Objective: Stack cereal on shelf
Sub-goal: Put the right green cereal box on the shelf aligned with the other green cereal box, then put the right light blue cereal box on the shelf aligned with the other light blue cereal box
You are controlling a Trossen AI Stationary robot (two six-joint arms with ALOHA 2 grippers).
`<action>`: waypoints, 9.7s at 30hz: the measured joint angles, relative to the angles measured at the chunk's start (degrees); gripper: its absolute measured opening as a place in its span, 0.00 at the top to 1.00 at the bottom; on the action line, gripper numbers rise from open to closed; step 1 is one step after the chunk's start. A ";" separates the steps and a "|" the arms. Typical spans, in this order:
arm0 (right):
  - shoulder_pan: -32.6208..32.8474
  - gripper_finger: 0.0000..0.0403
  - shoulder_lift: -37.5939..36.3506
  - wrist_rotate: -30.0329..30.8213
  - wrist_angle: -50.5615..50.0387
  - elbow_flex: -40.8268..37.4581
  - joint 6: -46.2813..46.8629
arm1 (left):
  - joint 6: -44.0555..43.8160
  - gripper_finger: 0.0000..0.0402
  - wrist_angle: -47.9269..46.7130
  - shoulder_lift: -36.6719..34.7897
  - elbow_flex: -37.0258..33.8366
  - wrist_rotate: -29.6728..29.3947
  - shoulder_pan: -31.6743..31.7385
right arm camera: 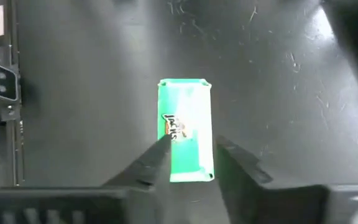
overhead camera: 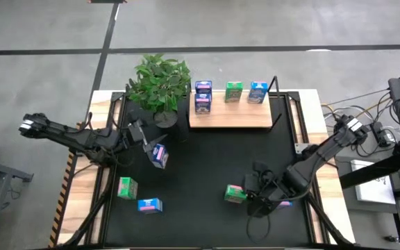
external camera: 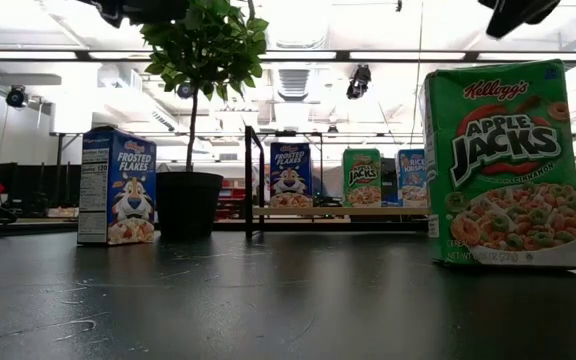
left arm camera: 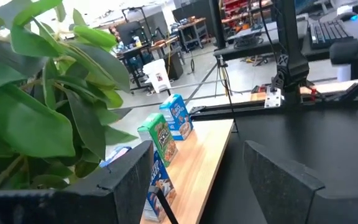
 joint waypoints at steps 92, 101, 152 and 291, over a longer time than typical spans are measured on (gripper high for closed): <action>-71.92 0.69 7.07 -27.89 -2.24 11.37 -76.72 | 10.67 0.42 1.97 1.03 0.00 -0.07 0.00; -71.91 0.61 9.84 -24.63 -1.54 11.37 -76.41 | 10.90 0.42 1.75 1.03 0.00 -0.07 0.00; -66.88 0.98 10.06 -21.86 -6.31 16.79 -69.66 | 10.87 0.42 1.18 1.05 0.00 -0.07 0.02; 13.40 0.25 5.61 -19.52 -26.22 2.50 14.68 | 6.11 0.42 7.67 0.83 0.00 -0.17 0.00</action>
